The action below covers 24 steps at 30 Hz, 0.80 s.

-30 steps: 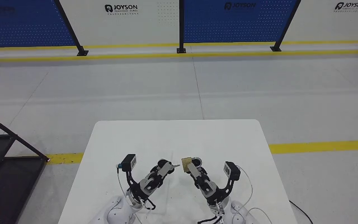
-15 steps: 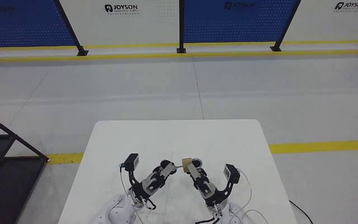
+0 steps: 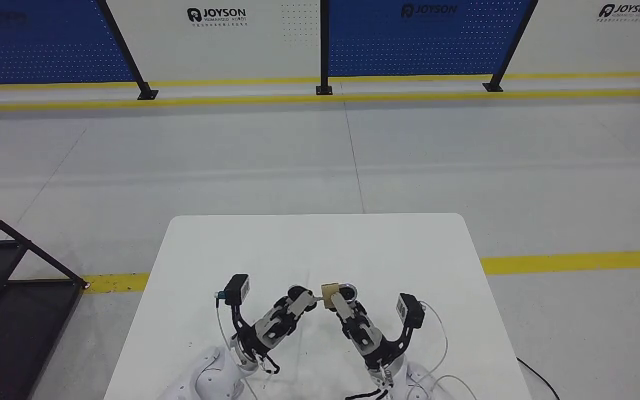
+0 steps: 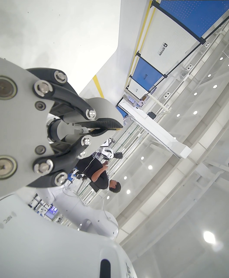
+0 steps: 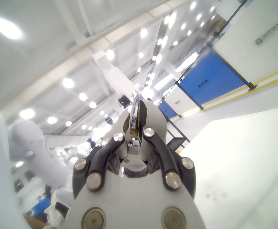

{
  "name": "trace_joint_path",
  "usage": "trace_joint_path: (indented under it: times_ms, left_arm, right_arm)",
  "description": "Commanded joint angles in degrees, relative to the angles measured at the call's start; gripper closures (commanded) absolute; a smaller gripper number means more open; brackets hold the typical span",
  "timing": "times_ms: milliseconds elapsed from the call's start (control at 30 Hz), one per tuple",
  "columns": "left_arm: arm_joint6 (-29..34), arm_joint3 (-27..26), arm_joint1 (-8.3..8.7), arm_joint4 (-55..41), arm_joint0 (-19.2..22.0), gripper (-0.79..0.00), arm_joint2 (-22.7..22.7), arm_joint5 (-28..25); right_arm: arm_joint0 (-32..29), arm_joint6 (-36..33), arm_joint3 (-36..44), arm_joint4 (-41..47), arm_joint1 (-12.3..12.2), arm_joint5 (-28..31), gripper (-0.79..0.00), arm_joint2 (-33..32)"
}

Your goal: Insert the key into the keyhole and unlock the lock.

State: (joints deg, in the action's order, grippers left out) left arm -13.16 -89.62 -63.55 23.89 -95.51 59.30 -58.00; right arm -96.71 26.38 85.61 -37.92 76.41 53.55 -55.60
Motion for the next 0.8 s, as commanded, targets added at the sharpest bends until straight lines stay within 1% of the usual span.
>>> trace_joint_path:
  times_ms: [0,200,233,267,300,400,433,567,767]
  left_arm:
    - [-0.1,0.1,-0.1,0.3,0.1,0.0,-0.2,0.0]
    - [-0.7,0.9,-0.52,1.5,0.4,0.0,-0.4,0.0]
    - [-0.8,1.0,-0.58,1.6,0.4,-0.129,-0.4,0.0]
    - [-1.0,1.0,-0.64,1.6,0.4,-0.286,-0.4,0.0]
    - [-1.1,1.0,-0.68,1.6,0.4,-0.342,-0.4,0.0]
    - [-1.2,0.9,-0.78,1.6,0.2,-0.382,-0.3,0.0]
    - [-1.2,0.8,-0.8,1.6,0.2,-0.391,-0.2,0.0]
    - [-1.3,0.6,-0.87,1.4,0.0,-0.385,0.0,0.0]
    - [-0.9,0.6,-0.84,1.1,-0.3,-0.302,0.3,0.0]
  right_arm:
    - [0.0,0.1,0.1,-0.4,0.1,-0.2,0.0,0.2]
    - [0.0,0.7,0.0,-1.4,0.3,-0.7,0.0,0.5]
    - [0.1,0.8,0.0,-1.4,0.3,-0.7,0.0,0.5]
    - [0.1,0.8,-0.1,-1.3,0.3,-0.8,0.0,0.5]
    - [0.2,0.9,-0.1,-1.2,0.3,-0.8,0.0,0.5]
    - [0.1,0.8,0.0,-0.9,0.4,-0.7,0.0,0.4]
    - [0.1,0.9,0.0,-0.9,0.4,-0.8,0.0,0.3]
    - [0.0,0.8,0.1,-0.7,0.4,-0.8,0.0,0.1]
    - [0.1,0.5,0.3,0.6,0.3,-0.8,0.0,-0.5]
